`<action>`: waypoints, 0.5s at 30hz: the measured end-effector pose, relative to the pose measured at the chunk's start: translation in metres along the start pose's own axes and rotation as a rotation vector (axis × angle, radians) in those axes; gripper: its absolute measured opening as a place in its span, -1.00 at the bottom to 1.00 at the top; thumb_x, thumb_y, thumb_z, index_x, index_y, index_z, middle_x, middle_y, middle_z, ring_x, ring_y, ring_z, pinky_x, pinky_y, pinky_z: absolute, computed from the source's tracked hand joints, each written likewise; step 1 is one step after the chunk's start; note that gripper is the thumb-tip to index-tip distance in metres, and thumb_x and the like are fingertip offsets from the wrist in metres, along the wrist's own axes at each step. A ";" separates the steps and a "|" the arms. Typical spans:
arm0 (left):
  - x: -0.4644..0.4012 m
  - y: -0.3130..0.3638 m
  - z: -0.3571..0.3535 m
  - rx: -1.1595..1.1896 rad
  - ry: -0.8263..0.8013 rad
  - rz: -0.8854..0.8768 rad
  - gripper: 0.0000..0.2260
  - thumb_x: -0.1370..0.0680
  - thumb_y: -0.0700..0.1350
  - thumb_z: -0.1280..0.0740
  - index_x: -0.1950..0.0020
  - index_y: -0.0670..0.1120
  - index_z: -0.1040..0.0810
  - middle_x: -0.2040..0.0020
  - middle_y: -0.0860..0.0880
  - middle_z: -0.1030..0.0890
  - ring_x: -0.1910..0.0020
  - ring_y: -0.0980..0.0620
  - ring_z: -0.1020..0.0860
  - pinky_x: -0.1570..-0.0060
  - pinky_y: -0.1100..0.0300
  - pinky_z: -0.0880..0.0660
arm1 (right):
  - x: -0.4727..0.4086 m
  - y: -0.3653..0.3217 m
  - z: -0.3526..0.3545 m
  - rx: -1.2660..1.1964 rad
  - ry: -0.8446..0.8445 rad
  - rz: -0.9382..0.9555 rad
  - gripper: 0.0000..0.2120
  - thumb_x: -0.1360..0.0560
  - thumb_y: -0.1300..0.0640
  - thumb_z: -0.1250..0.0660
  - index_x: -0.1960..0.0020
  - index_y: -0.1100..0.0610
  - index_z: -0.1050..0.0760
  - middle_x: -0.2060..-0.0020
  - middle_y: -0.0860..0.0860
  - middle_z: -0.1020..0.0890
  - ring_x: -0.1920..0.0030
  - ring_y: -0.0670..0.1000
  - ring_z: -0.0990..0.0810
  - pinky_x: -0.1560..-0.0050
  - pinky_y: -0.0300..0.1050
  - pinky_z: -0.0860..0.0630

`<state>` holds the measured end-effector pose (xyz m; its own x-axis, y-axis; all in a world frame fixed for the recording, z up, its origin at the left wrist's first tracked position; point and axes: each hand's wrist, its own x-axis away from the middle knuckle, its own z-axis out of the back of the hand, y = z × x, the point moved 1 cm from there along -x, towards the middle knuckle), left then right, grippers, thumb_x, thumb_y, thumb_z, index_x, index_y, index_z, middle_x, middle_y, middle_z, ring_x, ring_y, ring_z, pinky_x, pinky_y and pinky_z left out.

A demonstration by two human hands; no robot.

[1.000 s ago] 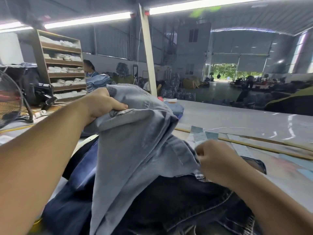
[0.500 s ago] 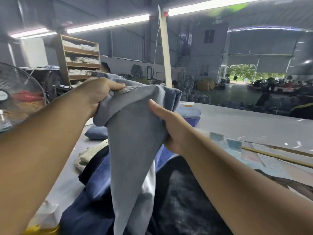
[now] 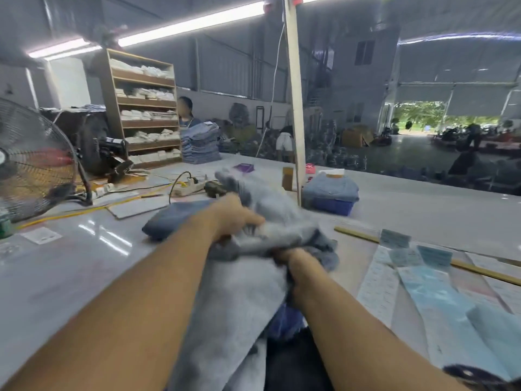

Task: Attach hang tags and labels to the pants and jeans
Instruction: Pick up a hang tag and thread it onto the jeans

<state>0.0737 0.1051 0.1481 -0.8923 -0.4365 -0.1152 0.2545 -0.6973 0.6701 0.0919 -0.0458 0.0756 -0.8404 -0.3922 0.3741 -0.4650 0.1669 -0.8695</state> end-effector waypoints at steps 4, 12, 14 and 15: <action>-0.006 -0.037 -0.056 -0.064 -0.130 0.130 -0.65 -0.42 0.06 -0.51 0.15 -0.15 -0.43 0.15 -0.06 -0.54 0.19 0.05 -0.50 0.20 0.18 -0.43 | -0.032 0.024 0.023 0.074 0.131 -0.005 -0.63 -0.36 0.40 -0.34 -0.16 0.38 -0.48 -0.01 0.27 -0.63 -0.04 0.28 -0.62 -0.11 0.23 -0.56; -0.035 -0.019 -0.015 0.384 0.101 -0.122 -0.81 -0.42 -0.10 -0.56 0.03 -0.10 -0.66 0.08 0.06 -0.70 0.06 0.06 -0.67 0.03 0.24 -0.55 | -0.058 -0.013 0.010 -0.053 0.059 0.325 -0.53 -0.32 0.37 -0.37 -0.23 0.21 -0.50 0.05 0.14 -0.69 0.02 0.16 -0.66 -0.06 0.14 -0.62; -0.033 -0.040 -0.043 0.075 0.102 0.030 -0.53 -0.42 0.08 -0.53 -0.23 -0.12 -0.55 -0.10 -0.04 -0.63 -0.08 -0.04 -0.59 -0.02 0.21 -0.46 | -0.060 0.002 0.014 0.145 0.147 0.170 -0.52 -0.32 0.27 -0.46 -0.22 0.31 -0.51 0.10 0.14 -0.66 0.09 0.12 -0.64 -0.03 0.04 -0.61; -0.031 -0.050 -0.057 -0.068 0.117 0.103 -0.37 -0.42 0.18 -0.49 -0.34 -0.14 -0.45 -0.21 -0.10 -0.59 -0.16 -0.10 -0.56 -0.08 0.15 -0.45 | -0.061 0.010 0.016 0.220 0.199 0.131 -0.46 -0.28 0.21 -0.49 -0.22 0.34 -0.49 0.08 0.14 -0.65 0.09 0.13 -0.62 -0.05 0.04 -0.60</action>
<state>0.1093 0.1212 0.0762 -0.8116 -0.5682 -0.1358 0.3709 -0.6807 0.6317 0.1429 -0.0348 0.0390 -0.9372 -0.1925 0.2909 -0.2958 -0.0038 -0.9552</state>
